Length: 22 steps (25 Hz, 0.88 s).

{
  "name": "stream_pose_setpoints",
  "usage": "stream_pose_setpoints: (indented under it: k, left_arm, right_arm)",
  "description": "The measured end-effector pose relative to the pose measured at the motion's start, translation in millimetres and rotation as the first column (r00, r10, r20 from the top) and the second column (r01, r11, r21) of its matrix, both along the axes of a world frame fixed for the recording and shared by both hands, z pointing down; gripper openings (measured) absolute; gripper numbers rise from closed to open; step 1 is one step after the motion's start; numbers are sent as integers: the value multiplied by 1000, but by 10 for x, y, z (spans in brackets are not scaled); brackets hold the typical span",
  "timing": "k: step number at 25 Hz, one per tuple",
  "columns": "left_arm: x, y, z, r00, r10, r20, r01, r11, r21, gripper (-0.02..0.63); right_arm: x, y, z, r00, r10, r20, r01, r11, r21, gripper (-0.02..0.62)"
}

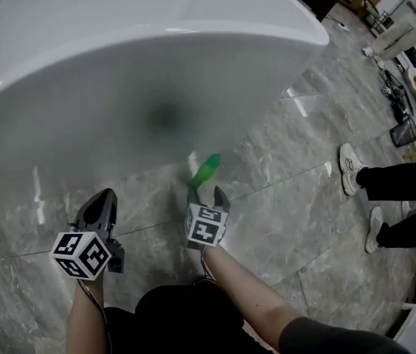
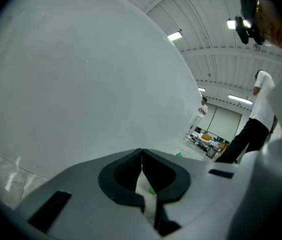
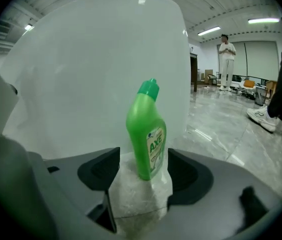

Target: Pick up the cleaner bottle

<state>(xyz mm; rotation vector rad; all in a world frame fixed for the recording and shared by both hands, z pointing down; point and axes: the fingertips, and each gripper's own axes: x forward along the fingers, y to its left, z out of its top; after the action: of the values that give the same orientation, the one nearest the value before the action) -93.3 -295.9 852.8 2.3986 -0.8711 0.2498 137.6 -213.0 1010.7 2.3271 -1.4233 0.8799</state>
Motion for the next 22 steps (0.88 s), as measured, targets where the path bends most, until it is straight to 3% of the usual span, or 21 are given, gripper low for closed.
stream_pose_setpoints:
  k: [6, 13, 22]
  left_arm:
    - [-130, -32, 247, 997, -8, 80, 2, 998, 65, 15]
    - [-14, -26, 306, 994, 23, 104, -33, 995, 93, 15]
    - [64, -85, 280, 990, 28, 138, -47, 990, 133, 15]
  right_arm:
    - [64, -211, 267, 996, 76, 39, -77, 997, 20, 282]
    - [203, -357, 396, 992, 123, 24, -124, 992, 29, 282]
    - [328, -439, 684, 985, 172, 15, -171, 984, -42, 282]
